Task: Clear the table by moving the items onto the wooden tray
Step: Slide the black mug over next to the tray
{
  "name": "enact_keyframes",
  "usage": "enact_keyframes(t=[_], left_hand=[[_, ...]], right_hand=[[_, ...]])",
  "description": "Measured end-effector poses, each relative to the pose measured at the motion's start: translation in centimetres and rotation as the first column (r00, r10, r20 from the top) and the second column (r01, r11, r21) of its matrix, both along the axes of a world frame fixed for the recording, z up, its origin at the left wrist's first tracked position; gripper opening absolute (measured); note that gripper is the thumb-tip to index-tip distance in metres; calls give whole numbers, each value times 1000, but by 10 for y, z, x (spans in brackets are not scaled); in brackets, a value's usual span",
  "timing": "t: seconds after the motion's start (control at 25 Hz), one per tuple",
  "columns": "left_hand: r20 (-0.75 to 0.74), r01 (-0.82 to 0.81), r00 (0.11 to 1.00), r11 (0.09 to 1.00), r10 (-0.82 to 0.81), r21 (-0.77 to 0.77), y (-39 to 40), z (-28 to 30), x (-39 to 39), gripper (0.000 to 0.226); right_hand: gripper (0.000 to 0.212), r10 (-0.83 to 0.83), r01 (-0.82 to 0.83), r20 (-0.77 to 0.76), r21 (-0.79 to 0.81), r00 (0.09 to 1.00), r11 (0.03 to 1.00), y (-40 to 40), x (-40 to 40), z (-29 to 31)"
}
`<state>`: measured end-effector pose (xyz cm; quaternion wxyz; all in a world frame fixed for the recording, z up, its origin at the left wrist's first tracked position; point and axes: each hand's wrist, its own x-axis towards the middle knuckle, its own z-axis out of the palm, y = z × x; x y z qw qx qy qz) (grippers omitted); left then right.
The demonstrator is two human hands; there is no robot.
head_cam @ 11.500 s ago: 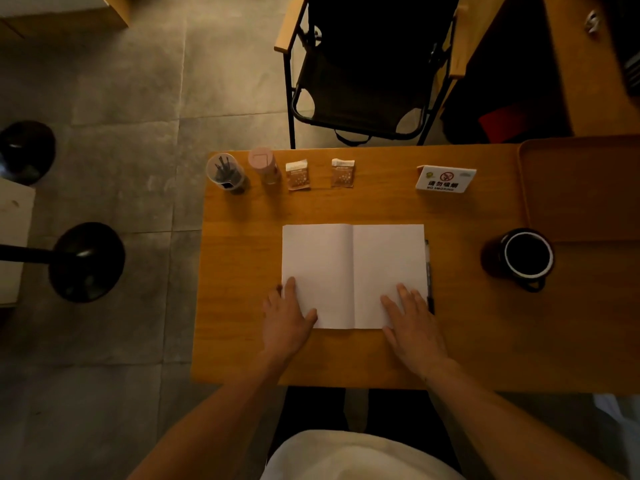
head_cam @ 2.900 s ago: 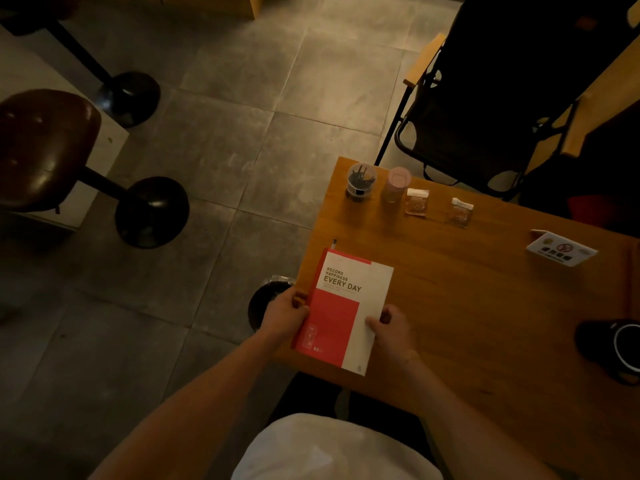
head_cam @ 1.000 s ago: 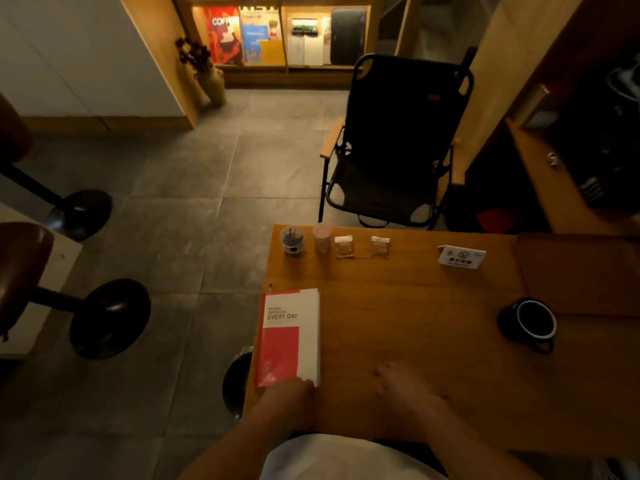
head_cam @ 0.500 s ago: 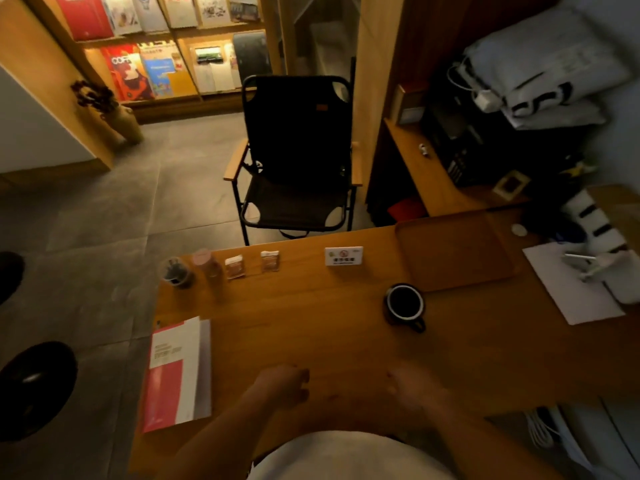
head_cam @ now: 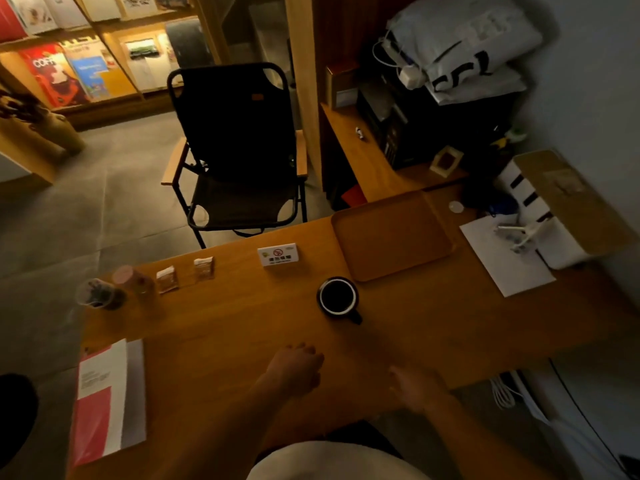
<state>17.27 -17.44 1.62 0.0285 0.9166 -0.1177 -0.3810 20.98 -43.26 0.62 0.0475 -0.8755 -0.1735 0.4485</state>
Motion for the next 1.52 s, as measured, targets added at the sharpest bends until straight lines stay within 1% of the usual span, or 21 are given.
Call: enact_keyframes(t=[0.16,0.24,0.32,0.44,0.52,0.64,0.68,0.76,0.88,0.96,1.16,1.32,1.52], left_hand=[[191,157,970,988,-153,-5,-22,-9,28,40],[326,234,919,972,-220,-3,-29,-15,41,39],[421,308,859,951,-289,26,-38,-24,52,35],[485,378,785,919,-384,115,-47,-37,66,41],[507,405,746,899,-431,168,-51,-47,75,45],[495,460,692,849,-525,259,-58,-56,85,45],[482,466,688,840,-542,279,-60,-59,87,44],[463,470,684,826,-563,311,-63,-64,93,43],[436,498,668,798,-602,339,-68,-68,102,39],[439,527,650,784,-620,327,-70,-68,107,35],[420,574,625,752,-658,324,-70,-71,112,35],[421,609,614,741,-667,285,-67,-66,115,30],[491,643,535,709,-687,290,-61,-45,119,20]], right_hand=[[54,-74,76,42,-59,996,995,-9,-1,-6],[64,-138,142,60,-55,989,988,-3,2,-10],[74,-187,192,109,-36,976,981,6,3,-20],[89,-228,238,232,-17,946,971,18,-1,-42],[103,-271,282,236,-17,933,959,28,-7,-62],[130,-381,391,189,-20,905,920,42,-17,-87],[134,-414,423,195,-8,889,906,46,-20,-95],[132,-447,455,268,37,853,890,49,-26,-106],[126,-419,439,422,53,804,897,52,-34,-115],[121,-416,442,469,58,779,895,53,-37,-118],[104,-422,467,556,67,716,881,55,-39,-131],[96,-431,476,579,82,692,875,55,-40,-137],[94,-459,501,583,101,670,859,54,-41,-139]])
